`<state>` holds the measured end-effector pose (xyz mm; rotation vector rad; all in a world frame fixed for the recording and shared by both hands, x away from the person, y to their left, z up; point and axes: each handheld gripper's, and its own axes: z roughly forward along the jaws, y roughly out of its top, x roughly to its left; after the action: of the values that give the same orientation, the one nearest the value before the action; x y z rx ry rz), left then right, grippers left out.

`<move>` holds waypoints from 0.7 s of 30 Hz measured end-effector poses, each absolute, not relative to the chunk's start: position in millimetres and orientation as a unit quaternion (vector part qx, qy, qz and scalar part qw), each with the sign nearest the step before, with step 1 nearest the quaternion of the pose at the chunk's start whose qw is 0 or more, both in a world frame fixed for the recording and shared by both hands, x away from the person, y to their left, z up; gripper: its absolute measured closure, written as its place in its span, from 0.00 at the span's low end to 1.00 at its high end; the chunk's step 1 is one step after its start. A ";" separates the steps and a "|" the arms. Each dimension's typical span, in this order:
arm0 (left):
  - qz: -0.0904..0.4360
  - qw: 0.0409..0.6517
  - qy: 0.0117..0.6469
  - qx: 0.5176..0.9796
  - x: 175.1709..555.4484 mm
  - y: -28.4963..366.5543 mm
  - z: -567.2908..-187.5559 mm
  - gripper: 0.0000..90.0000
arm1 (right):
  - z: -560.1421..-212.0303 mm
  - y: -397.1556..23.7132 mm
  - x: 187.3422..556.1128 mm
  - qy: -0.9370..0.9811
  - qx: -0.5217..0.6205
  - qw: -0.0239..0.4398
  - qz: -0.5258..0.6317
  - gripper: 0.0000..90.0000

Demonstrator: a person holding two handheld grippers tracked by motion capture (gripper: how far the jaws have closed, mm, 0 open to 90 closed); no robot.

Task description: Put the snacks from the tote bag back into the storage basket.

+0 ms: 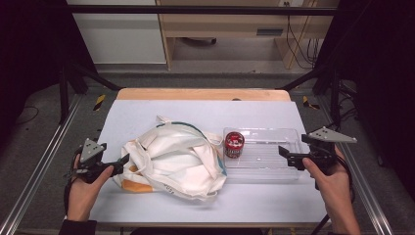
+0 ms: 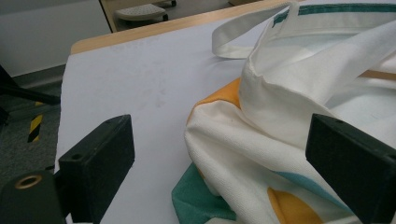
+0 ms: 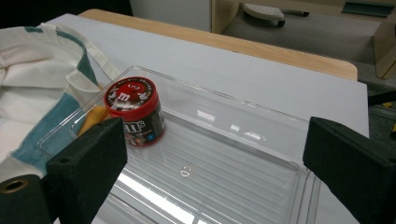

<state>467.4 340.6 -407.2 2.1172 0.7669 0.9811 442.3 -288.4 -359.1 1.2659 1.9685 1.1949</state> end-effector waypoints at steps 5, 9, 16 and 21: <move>0.375 0.333 0.293 0.814 468.4 341.5 -409.0 0.08 | -365.1 -299.4 437.8 0.714 0.477 0.255 0.445 0.07; 0.374 0.330 0.292 0.816 469.5 343.6 -410.8 0.08 | -371.7 -306.7 434.2 0.705 0.482 0.264 0.447 0.06; 0.372 0.333 0.307 0.810 469.0 344.2 -414.1 0.08 | -388.9 -320.7 432.3 0.696 0.508 0.272 0.429 0.07; 0.373 0.326 0.299 0.815 470.6 344.7 -415.8 0.07 | -403.0 -333.4 430.9 0.675 0.534 0.265 0.435 0.08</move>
<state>470.6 344.7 -415.8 2.1365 0.7831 0.9776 430.9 -333.4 -403.0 1.4416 1.8247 1.1743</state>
